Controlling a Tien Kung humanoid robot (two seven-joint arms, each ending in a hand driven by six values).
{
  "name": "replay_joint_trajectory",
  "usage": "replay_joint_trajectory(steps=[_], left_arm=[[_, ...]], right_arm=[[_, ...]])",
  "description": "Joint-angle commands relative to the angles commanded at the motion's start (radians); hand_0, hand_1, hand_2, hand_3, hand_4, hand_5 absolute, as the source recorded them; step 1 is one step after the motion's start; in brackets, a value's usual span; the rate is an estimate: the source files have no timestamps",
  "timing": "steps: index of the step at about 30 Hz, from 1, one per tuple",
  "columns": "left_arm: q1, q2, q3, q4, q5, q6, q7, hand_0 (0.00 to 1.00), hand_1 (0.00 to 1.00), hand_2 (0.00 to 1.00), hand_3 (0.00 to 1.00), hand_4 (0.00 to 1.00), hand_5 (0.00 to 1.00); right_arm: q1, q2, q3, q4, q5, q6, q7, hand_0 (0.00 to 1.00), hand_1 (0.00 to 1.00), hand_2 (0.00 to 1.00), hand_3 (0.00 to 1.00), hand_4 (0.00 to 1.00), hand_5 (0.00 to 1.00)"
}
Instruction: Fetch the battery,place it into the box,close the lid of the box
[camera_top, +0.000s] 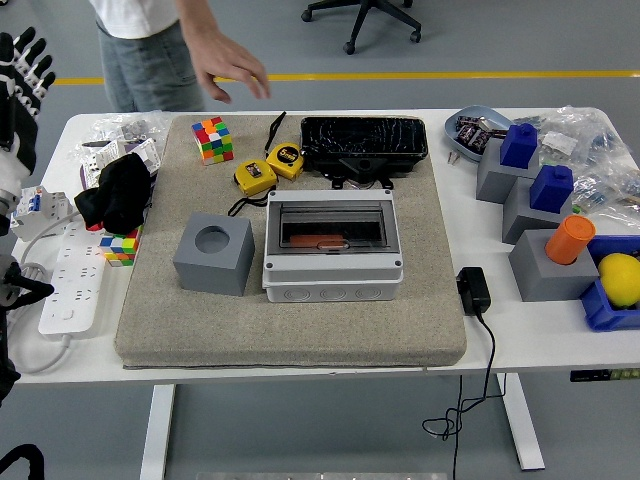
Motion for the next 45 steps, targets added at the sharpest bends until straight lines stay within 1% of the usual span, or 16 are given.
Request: replay_joint_trajectory(steps=[3,5,7,8,10,12,14,15,17,20,21,26,27,31,33,45], left_arm=[[0.029,0.006,-0.027,0.008,0.137,0.014,0.026,0.998,0.998,0.998,0.998,0.998,0.998],[0.047,0.001,-0.026,0.018,0.208,0.008,0.035,0.998,0.998,0.998,0.998,0.998,0.998],[0.067,-0.011,-0.024,0.031,0.288,-0.012,0.033,0.998,0.998,0.998,0.998,0.998,0.998],[0.078,-0.016,-0.025,0.041,0.34,-0.031,0.028,0.998,0.998,0.998,0.998,0.998,0.998],[0.091,-0.02,-0.03,0.052,0.375,-0.049,0.017,0.998,0.998,0.998,0.998,0.998,0.998],[0.102,-0.022,-0.037,0.053,0.359,-0.061,0.004,0.998,0.998,0.998,0.998,0.998,0.998],[0.112,-0.026,-0.043,0.053,0.304,-0.068,-0.014,0.998,0.998,0.998,0.998,0.998,0.998],[0.114,-0.028,-0.045,0.052,0.281,-0.069,-0.019,0.96,0.993,0.965,0.958,0.998,0.998],[0.118,-0.032,-0.045,0.049,0.225,-0.08,-0.033,0.96,0.993,0.965,0.958,0.998,0.998],[0.119,-0.029,-0.024,0.041,0.121,-0.089,-0.062,0.96,0.993,0.965,0.958,0.998,0.998],[0.12,-0.029,-0.017,0.038,0.089,-0.09,-0.066,0.882,0.929,0.883,0.881,0.998,0.998],[0.118,-0.032,0.016,0.016,-0.062,-0.101,-0.064,0.882,0.929,0.883,0.881,0.998,0.998],[0.118,-0.032,0.023,0.013,-0.092,-0.103,-0.062,0.831,0.861,0.827,0.824,0.998,0.998],[0.121,-0.04,0.045,-0.005,-0.179,-0.115,-0.051,0.831,0.861,0.827,0.824,0.998,0.998],[0.12,-0.043,0.049,-0.007,-0.183,-0.12,-0.047,0.817,0.834,0.807,0.804,0.998,0.998],[0.121,-0.041,0.053,-0.006,-0.157,-0.118,-0.037,0.793,0.805,0.783,0.774,0.998,0.998]], right_arm=[[-0.003,0.002,0.009,0.0,-0.006,0.0,0.001,0.87,0.847,0.811,0.823,0.998,0.998],[-0.005,0.004,0.02,0.0,-0.016,0.0,0.0,0.87,0.847,0.811,0.823,0.998,0.998],[-0.006,0.006,0.028,0.0,-0.02,0.0,0.002,0.87,0.847,0.811,0.823,0.998,0.998],[-0.007,0.008,0.032,0.0,-0.023,-0.001,0.004,0.87,0.847,0.811,0.823,0.998,0.998],[-0.007,0.011,0.034,0.0,-0.024,-0.001,0.006,0.87,0.847,0.813,0.822,0.998,0.998],[-0.008,0.013,0.035,0.0,-0.024,-0.001,0.009,0.87,0.847,0.813,0.822,0.998,0.998],[-0.009,0.015,0.036,0.0,-0.026,0.0,0.009,0.87,0.847,0.813,0.822,0.998,0.998],[-0.01,0.015,0.038,0.0,-0.029,0.001,0.009,0.87,0.849,0.813,0.823,0.998,0.998],[-0.012,0.016,0.041,0.0,-0.033,0.003,0.008,0.87,0.849,0.813,0.823,0.998,0.998],[-0.013,0.018,0.032,0.0,-0.029,0.006,0.009,0.87,0.849,0.813,0.823,0.998,0.998],[-0.013,0.018,0.031,0.0,-0.03,0.007,0.009,0.87,0.85,0.814,0.825,0.998,0.998],[-0.015,0.016,0.021,0.0,-0.029,0.013,0.006,0.87,0.85,0.814,0.825,0.998,0.998],[-0.015,0.016,0.019,0.0,-0.029,0.013,0.005,0.87,0.85,0.813,0.825,0.998,0.998],[-0.013,0.016,0.011,0.0,-0.027,0.014,0.005,0.87,0.85,0.813,0.825,0.998,0.998],[-0.01,0.017,0.004,0.0,-0.022,0.014,0.008,0.871,0.851,0.814,0.825,0.998,0.998],[-0.012,0.02,-0.001,0.0,-0.027,0.012,0.006,0.871,0.851,0.815,0.827,0.998,0.998]])
